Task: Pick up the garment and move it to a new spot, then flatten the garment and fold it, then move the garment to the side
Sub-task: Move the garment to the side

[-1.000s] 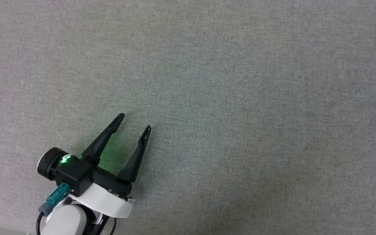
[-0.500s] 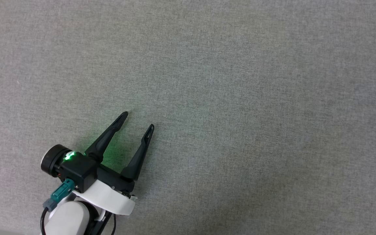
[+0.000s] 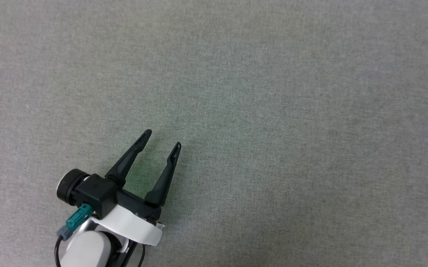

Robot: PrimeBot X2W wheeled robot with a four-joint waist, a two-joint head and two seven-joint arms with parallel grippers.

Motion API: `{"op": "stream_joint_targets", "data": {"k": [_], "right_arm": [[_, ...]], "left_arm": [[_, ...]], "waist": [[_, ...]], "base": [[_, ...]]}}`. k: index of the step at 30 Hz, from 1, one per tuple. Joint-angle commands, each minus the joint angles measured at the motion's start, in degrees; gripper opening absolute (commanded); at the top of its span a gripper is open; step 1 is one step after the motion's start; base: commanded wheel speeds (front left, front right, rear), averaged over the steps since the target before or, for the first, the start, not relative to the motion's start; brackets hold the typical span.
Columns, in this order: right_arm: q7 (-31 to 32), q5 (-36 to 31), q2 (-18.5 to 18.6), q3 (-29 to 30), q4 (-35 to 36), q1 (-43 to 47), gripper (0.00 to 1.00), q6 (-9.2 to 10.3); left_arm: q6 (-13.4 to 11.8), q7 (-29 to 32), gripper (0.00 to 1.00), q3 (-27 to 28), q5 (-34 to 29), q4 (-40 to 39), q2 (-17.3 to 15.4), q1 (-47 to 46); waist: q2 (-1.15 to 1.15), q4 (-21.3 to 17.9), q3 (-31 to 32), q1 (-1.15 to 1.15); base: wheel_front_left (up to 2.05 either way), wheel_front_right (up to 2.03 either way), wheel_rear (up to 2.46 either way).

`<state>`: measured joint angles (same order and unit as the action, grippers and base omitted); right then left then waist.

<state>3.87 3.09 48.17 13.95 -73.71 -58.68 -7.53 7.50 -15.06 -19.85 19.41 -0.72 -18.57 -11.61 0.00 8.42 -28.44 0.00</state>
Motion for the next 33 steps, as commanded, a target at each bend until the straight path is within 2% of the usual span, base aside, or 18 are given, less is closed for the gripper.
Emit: {"op": "stream_joint_targets", "data": {"k": [1,5,9,14,19,25,33], "right_arm": [[-2.09,0.04,-1.99,0.49,0.7,0.76,1.0,0.1],[-7.81,1.07,-6.49,0.02,2.41,3.41,1.0,0.1],[-14.17,3.02,-10.81,-3.03,5.98,7.77,1.0,0.1],[-17.89,6.22,-13.02,-5.47,11.98,13.22,1.0,0.1],[-18.99,10.7,-15.17,-8.47,24.37,22.94,1.0,0.11],[-19.01,14.67,-18.38,-7.2,42.59,37.74,1.0,0.09],[-19.03,11.66,-26.41,-3.6,62.7,55.82,1.0,0.1]], "left_arm": [[-0.01,-0.1,1.0,0.48,-0.04,0.04,0.55,0.64],[-0.01,-0.1,1.0,0.83,-0.08,0.59,1.41,1.87],[-0.01,-0.1,1.0,0.67,-0.3,0.77,2.23,2.94],[-0.01,-0.09,1.0,0.71,-0.28,0.39,2.51,4.41],[0.0,-0.1,1.0,1.19,-0.4,-0.16,2.64,6.01],[-0.01,-0.1,1.0,2.55,-0.37,-0.43,3.5,8.01],[-0.01,-0.1,1.0,3.46,-1.29,-0.64,3.85,10.49]], "waist": [[0.0,-0.56,1.87,0.0],[0.0,-1.2,5.13,0.0],[0.0,-1.57,8.5,0.0],[0.0,-1.76,11.68,0.0],[0.0,-2.01,15.08,0.0],[0.0,-1.97,18.58,0.0],[0.0,-1.46,22.64,0.0]], "base": [[0.0,0.0,0.0],[0.0,0.0,0.0],[0.0,0.0,0.0],[0.0,0.0,0.0],[0.0,0.0,0.0],[0.0,0.0,0.0],[0.0,0.0,0.0]]}}
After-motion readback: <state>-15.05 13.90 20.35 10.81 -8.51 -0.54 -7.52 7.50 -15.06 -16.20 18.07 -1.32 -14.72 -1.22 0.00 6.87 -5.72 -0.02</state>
